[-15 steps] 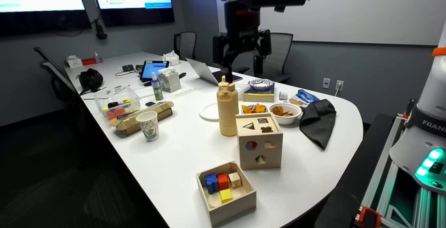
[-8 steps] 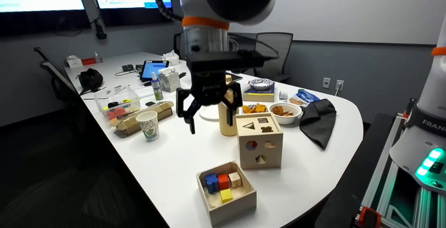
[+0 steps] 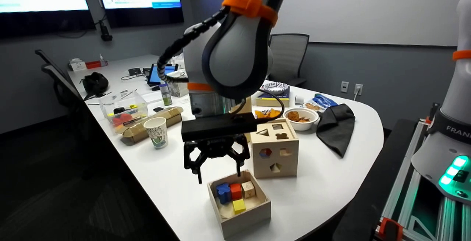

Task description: Place the yellow cube in the wooden box through the square cutting on the lid

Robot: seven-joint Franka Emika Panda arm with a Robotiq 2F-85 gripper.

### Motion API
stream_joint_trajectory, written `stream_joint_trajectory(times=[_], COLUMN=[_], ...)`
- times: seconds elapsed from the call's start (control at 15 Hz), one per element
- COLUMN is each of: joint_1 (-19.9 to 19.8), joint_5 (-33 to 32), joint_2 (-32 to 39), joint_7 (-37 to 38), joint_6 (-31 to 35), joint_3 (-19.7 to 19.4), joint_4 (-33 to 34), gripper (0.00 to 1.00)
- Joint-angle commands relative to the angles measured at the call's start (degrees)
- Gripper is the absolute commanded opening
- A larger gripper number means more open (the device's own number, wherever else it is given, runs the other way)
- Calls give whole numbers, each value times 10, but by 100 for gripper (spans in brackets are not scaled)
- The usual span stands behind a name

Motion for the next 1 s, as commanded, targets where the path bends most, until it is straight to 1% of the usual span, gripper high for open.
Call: stream_joint_trajectory(times=[0.0, 0.2, 0.33, 0.47, 0.6, 0.8, 0.93], joint_1=[34, 48, 46, 37, 34, 34, 27], joint_5=[31, 55, 74, 93, 102, 99, 95], joint_2=[16, 2, 1, 7, 10, 11, 15], joint_7=[37, 57, 63, 57, 51, 50, 40], joint_6=[38, 84, 105, 114, 118, 118, 110], joint_3=[-20, -21, -15, -8, -10, -23, -29], joint_4=[-1, -32, -49, -62, -72, -80, -78], gripper=[100, 100, 100, 100, 100, 100, 100])
